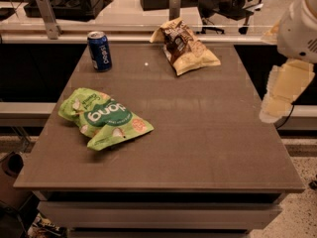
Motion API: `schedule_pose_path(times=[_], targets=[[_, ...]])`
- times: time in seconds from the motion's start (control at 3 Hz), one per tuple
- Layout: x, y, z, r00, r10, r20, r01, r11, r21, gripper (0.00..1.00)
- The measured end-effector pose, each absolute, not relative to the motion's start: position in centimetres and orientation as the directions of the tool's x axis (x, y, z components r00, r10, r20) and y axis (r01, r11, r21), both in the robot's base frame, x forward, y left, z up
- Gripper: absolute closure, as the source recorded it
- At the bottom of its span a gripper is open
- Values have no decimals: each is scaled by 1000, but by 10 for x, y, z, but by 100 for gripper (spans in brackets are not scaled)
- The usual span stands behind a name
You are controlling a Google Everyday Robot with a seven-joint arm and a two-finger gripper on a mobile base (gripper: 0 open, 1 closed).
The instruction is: Pick brown chip bag
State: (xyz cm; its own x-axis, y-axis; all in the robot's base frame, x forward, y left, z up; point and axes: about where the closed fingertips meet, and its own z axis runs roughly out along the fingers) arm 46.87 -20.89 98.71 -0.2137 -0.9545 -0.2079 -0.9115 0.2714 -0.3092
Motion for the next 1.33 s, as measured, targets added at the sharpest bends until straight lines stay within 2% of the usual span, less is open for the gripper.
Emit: schedule_pose_path(times=[0.67, 1.33], targets=[[572, -195, 984, -249, -954, -166, -878, 295, -378, 0], [663, -188, 964, -304, -916, -262, -847, 386, -366, 0]])
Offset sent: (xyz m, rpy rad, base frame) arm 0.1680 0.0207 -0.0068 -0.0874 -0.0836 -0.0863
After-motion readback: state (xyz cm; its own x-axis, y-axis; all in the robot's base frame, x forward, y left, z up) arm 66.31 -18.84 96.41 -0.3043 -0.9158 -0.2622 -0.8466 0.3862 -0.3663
